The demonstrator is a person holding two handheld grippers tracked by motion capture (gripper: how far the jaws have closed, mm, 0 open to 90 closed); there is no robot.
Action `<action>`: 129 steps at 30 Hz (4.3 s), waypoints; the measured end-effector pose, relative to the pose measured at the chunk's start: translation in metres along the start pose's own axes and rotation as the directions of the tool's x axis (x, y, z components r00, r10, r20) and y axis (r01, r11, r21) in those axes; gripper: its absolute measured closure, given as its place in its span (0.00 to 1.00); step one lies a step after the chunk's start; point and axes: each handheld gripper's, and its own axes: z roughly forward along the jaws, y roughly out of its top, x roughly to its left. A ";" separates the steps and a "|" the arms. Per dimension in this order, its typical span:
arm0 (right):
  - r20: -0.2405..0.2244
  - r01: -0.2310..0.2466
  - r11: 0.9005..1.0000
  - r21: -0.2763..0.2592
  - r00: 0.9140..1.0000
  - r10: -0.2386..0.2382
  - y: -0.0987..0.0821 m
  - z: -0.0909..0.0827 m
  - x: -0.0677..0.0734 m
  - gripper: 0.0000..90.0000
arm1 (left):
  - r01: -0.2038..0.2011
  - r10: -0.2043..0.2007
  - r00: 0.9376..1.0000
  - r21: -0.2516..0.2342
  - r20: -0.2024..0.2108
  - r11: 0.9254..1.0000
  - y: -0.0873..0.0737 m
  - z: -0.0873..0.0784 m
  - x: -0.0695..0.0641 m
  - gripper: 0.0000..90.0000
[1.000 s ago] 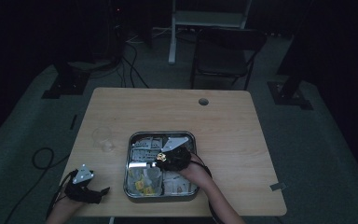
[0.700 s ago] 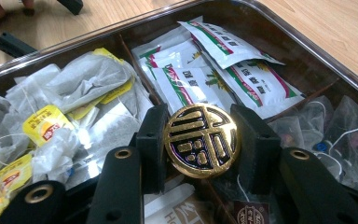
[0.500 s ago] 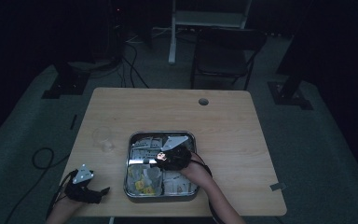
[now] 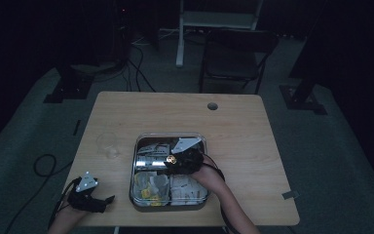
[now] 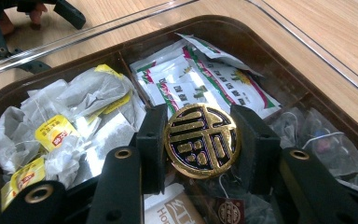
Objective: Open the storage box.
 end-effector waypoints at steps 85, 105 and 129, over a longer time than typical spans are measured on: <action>0.466 -0.453 0.885 -0.105 0.764 0.446 -0.155 -0.123 -0.149 0.65 | 0.005 -0.005 1.000 0.001 -0.003 1.000 0.000 0.000 -0.001 0.01; 0.494 -0.506 0.854 -0.120 0.716 0.493 -0.171 -0.093 -0.161 0.65 | 0.005 -0.005 1.000 0.001 -0.003 1.000 0.000 0.000 -0.001 0.01; 0.459 -0.537 0.829 -0.156 0.704 0.543 -0.172 -0.081 -0.178 0.51 | 0.005 -0.005 1.000 0.001 -0.003 1.000 0.000 0.000 -0.001 0.01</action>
